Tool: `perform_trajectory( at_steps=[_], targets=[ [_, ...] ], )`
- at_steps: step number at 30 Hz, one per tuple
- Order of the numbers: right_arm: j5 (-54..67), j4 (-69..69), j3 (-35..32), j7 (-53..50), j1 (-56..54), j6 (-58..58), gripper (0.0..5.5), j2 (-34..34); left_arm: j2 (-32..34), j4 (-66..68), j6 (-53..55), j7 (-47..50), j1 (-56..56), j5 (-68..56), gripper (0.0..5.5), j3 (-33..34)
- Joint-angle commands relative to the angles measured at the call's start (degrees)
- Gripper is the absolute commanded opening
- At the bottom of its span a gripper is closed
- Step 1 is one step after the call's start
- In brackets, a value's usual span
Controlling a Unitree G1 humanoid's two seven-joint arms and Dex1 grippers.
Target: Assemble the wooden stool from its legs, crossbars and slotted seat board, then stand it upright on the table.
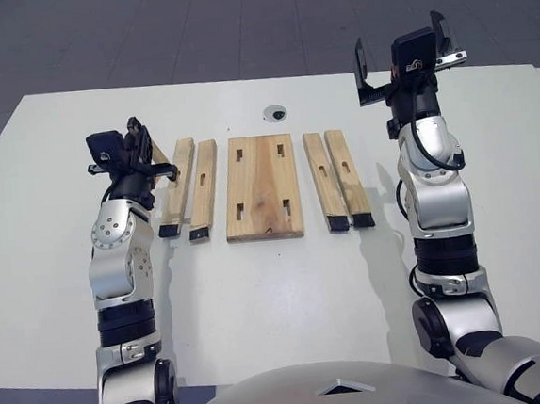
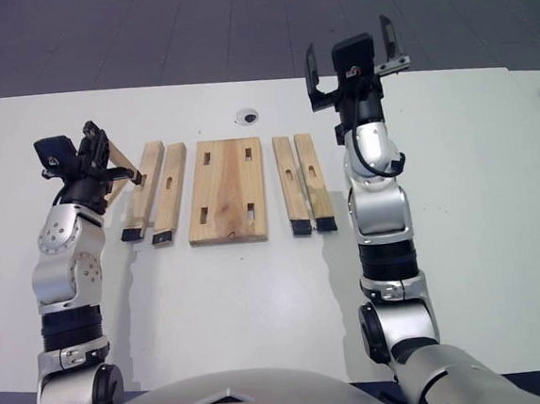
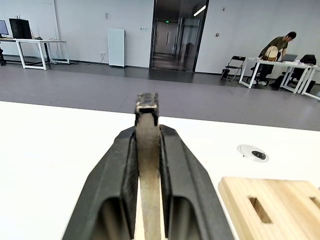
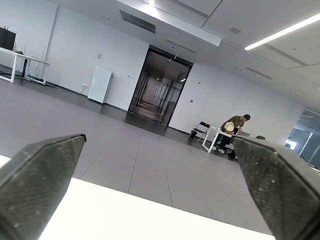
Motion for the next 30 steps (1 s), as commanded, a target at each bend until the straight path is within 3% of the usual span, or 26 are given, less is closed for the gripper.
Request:
perform_trajectory(
  at_steps=[1,30],
  targets=[
    [0.3,-1.6,0.3,0.0,1.7,0.2,5.4,0.3,0.9,0.1,-1.4,-1.4,0.2,0.6,0.42,0.9],
    [1.1,-5.5,3.3,3.8,3.9,3.6,5.4,0.7,-1.1,7.5,-8.2,-3.5,-1.6,4.4,0.42,-0.3]
  ],
)
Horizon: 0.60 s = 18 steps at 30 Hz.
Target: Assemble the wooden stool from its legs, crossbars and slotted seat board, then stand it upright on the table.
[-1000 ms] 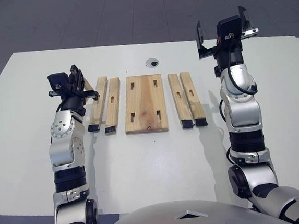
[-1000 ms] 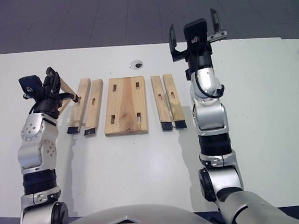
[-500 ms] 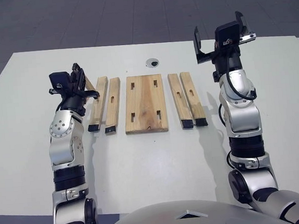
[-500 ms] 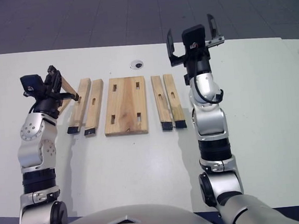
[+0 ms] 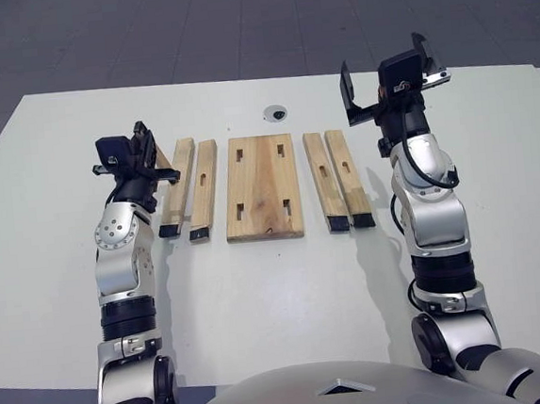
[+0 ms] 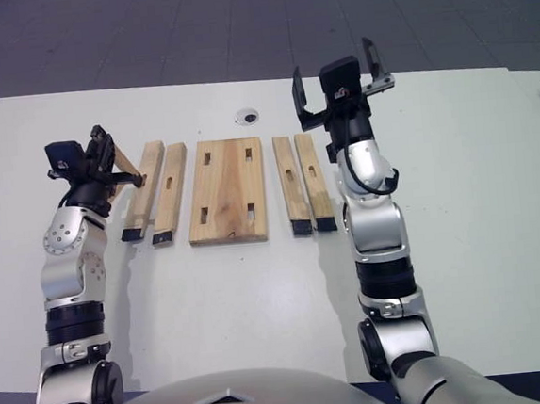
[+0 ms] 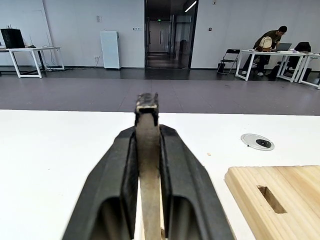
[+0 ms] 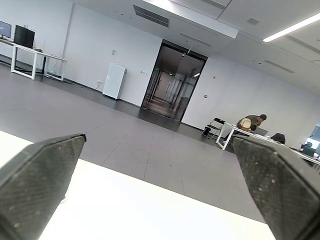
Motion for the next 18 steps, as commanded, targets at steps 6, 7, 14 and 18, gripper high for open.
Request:
perform_trajectory(
  at_steps=[6,7,14,18],
  targets=[
    [0.4,0.1,0.8,1.9,-1.5,0.8,5.4,-0.4,-1.5,0.3,-2.6,1.3,0.8,1.2,0.42,-0.2],
    [0.4,0.2,0.8,2.0,-1.6,0.8,5.4,-0.4,-1.7,0.9,-3.1,1.4,0.9,1.3,0.42,-0.2],
    [0.4,1.1,0.7,2.8,-2.8,0.5,5.4,-0.7,-1.9,9.4,-7.9,2.1,2.4,5.4,0.42,-1.9],
    [0.2,1.3,0.4,2.5,-3.0,0.5,5.4,-0.9,-2.1,9.1,-8.6,1.8,4.2,5.6,0.42,-2.2]
  ],
)
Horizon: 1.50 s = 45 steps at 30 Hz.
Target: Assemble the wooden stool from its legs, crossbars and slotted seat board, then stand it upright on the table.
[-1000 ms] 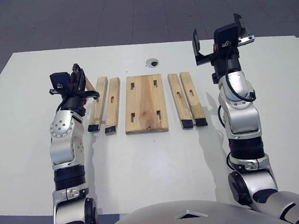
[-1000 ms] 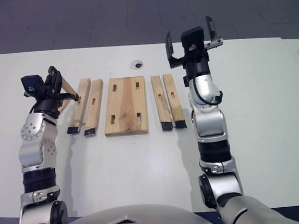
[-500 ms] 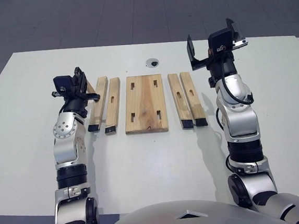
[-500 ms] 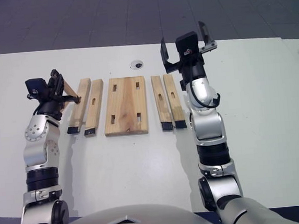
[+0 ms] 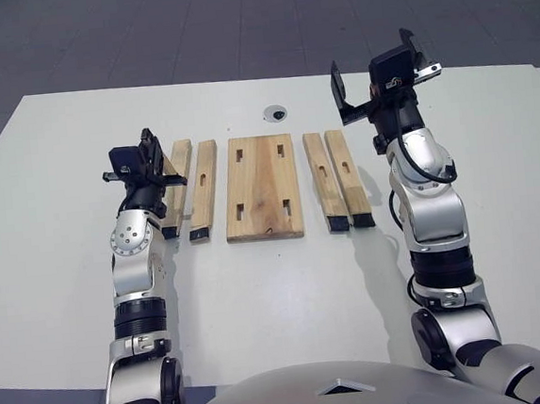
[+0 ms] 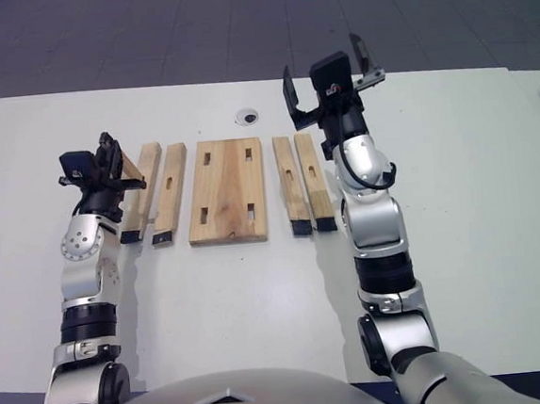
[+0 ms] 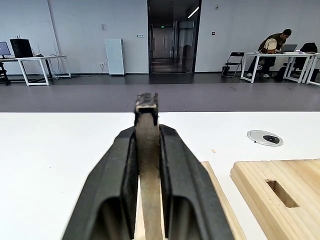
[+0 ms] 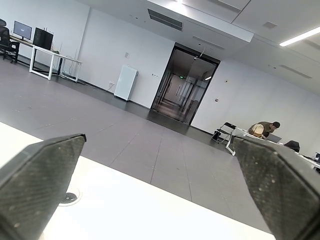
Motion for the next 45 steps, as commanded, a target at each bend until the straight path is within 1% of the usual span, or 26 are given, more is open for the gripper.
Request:
perform_trajectory(
  at_steps=[1,6,12,15,19,25,26,30,31,33,38,45],
  targets=[
    [0.1,0.3,-0.1,-0.1,-1.3,0.3,5.4,-0.3,-0.3,1.3,1.9,0.1,4.2,1.3,0.42,-0.8],
    [-0.2,0.1,-0.5,-0.9,-1.5,0.5,5.4,-0.2,-0.9,-1.8,4.2,0.6,9.2,1.0,0.42,-1.3],
    [0.2,-0.5,-0.4,-1.3,-2.0,0.8,5.4,0.3,0.6,0.8,8.9,3.3,13.1,1.1,0.42,1.2],
    [0.3,-0.1,-0.6,-1.6,-2.5,0.5,5.4,0.5,1.6,2.2,12.4,1.7,12.8,1.1,0.42,0.0],
    [0.3,0.7,-0.6,-2.0,-3.0,0.1,5.4,0.7,2.5,2.5,14.7,0.7,9.2,1.2,0.42,-1.8],
    [0.6,2.0,-0.5,-2.3,-3.9,-1.0,5.4,0.7,2.9,2.1,17.8,0.6,5.3,0.0,0.42,-1.2],
    [0.6,2.2,-0.6,-2.4,-3.9,-1.2,5.4,0.7,2.8,2.0,17.8,0.5,5.0,-0.3,0.78,-0.9],
    [0.7,3.1,-0.6,-2.4,-4.4,-1.8,5.4,0.6,2.4,1.1,17.5,0.1,4.0,-1.2,1.27,-0.1],
    [0.7,3.3,-0.6,-2.4,-4.5,-2.0,5.4,0.6,2.2,1.1,17.4,0.3,3.7,-1.3,1.5,0.2],
    [0.8,3.6,-0.6,-2.4,-4.7,-2.2,5.4,0.5,2.1,1.1,17.3,0.7,3.4,-1.4,1.77,0.7],
    [1.0,4.2,-0.7,-2.6,-4.9,-2.7,5.4,0.2,2.3,-0.1,15.5,1.2,2.9,-1.9,2.66,2.1],
    [0.8,3.9,-1.0,-3.0,-4.5,-2.9,5.4,0.0,4.6,-8.7,13.0,-1.3,3.6,-3.3,3.87,3.9]
  ],
)
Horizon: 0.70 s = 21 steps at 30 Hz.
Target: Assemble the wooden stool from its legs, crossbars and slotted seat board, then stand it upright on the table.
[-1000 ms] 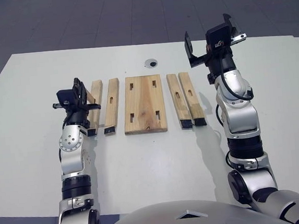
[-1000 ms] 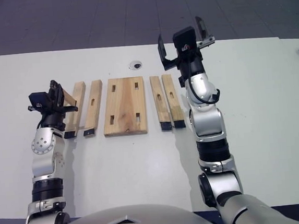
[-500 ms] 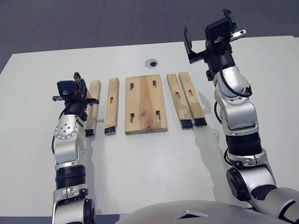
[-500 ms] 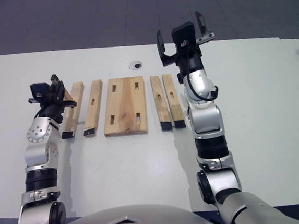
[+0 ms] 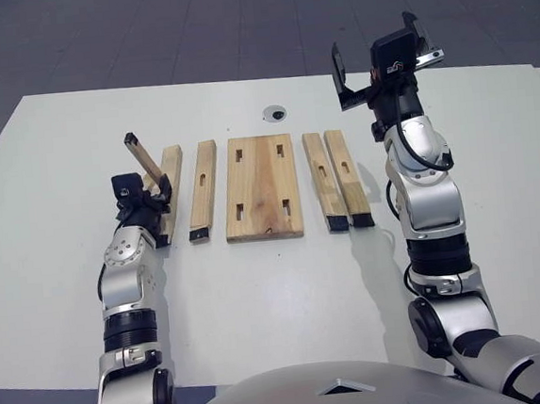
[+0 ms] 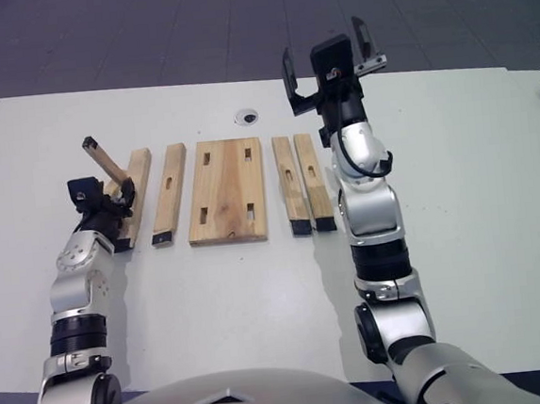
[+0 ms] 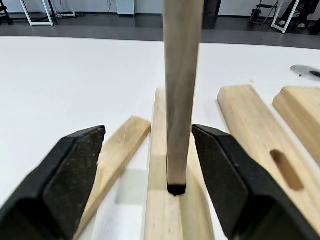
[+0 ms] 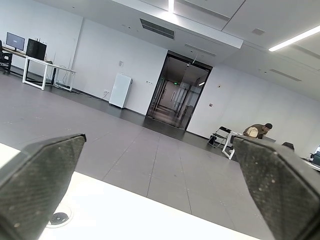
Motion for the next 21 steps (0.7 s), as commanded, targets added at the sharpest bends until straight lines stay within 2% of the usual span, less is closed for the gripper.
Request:
perform_trajectory(
  at_steps=[1,5,9,16,21],
  targets=[
    [-0.3,-0.3,-0.4,-0.5,-0.6,-0.1,5.4,-0.3,2.7,-7.0,-0.8,-2.8,0.3,-1.6,4.04,1.5],
    [-0.2,-0.3,-0.4,-1.0,-0.3,-0.1,5.4,-0.1,6.1,-13.0,1.3,-4.8,-2.2,-4.6,4.71,4.6],
    [-0.1,0.5,-0.2,-1.6,-0.7,-0.5,5.4,0.4,9.1,-8.0,2.7,-4.1,-13.3,-5.2,5.38,5.9],
    [0.1,1.9,0.2,-2.2,-1.3,-1.3,5.4,1.0,10.2,19.4,0.3,-2.1,-33.2,1.3,5.38,1.4],
    [0.2,2.6,0.3,-2.3,-1.6,-1.9,5.4,1.2,10.3,36.3,-5.9,-1.0,-39.3,7.0,5.38,-2.7]
  ],
)
